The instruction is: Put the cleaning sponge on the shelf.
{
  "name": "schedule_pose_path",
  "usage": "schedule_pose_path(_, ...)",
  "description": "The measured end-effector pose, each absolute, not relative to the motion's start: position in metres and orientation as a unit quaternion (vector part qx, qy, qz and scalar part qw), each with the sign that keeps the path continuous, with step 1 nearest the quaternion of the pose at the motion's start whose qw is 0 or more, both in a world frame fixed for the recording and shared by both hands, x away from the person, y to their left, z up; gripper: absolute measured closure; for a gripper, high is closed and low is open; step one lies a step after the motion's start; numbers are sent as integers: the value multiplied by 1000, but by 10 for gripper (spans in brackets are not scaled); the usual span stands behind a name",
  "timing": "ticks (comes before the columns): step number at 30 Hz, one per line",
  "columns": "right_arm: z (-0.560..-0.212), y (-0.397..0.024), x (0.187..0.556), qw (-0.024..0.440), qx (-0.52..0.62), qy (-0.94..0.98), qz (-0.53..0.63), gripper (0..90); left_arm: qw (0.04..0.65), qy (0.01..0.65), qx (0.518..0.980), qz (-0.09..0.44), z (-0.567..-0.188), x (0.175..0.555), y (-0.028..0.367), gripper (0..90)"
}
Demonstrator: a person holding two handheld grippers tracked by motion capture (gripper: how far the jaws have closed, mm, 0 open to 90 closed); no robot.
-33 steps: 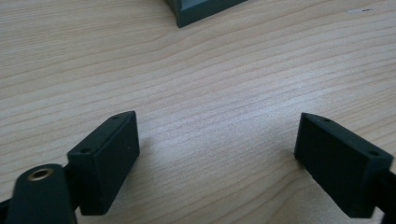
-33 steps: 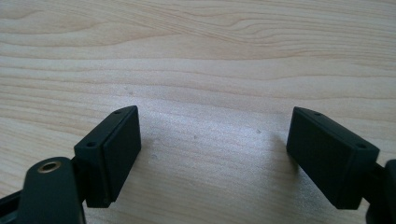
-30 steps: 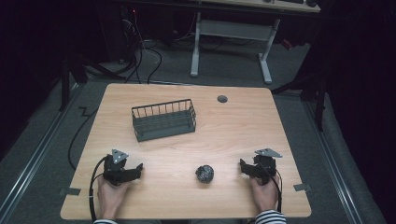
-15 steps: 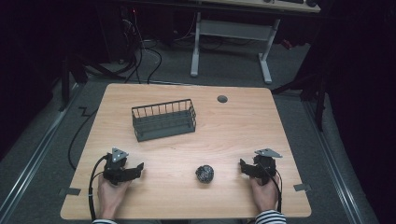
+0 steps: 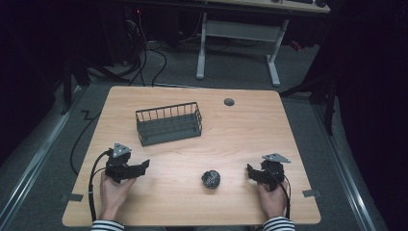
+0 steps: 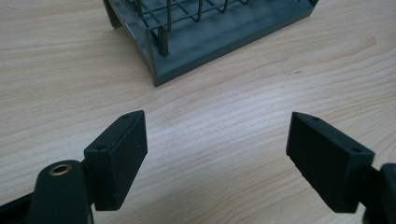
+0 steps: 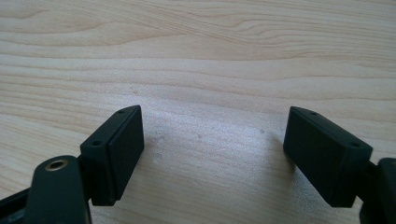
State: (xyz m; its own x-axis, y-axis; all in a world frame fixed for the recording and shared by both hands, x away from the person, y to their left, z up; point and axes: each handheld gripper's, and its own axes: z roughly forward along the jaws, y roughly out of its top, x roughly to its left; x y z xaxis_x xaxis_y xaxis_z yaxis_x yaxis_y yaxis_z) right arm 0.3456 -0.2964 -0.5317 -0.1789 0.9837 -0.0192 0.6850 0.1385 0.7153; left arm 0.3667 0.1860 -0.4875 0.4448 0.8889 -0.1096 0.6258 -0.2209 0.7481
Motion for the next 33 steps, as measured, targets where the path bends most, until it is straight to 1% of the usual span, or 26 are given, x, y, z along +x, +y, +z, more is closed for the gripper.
schedule_pose_path(12, -532, -296, 345, 255, 585, 711, 294, 212, 389, 506, 752, 166, -460, 379, 192, 207)
schedule_pose_path(20, -532, -296, 345, 255, 585, 712, 294, 212, 390, 511, 747, 170, -444, 390, 193, 210)
schedule_pose_path(24, -532, -296, 345, 254, 585, 712, 294, 212, 379, 512, 750, 175, -440, 398, 190, 212)
schedule_pose_path(33, -532, -296, 345, 254, 585, 712, 293, 212, 385, 519, 743, 173, -431, 414, 188, 230)
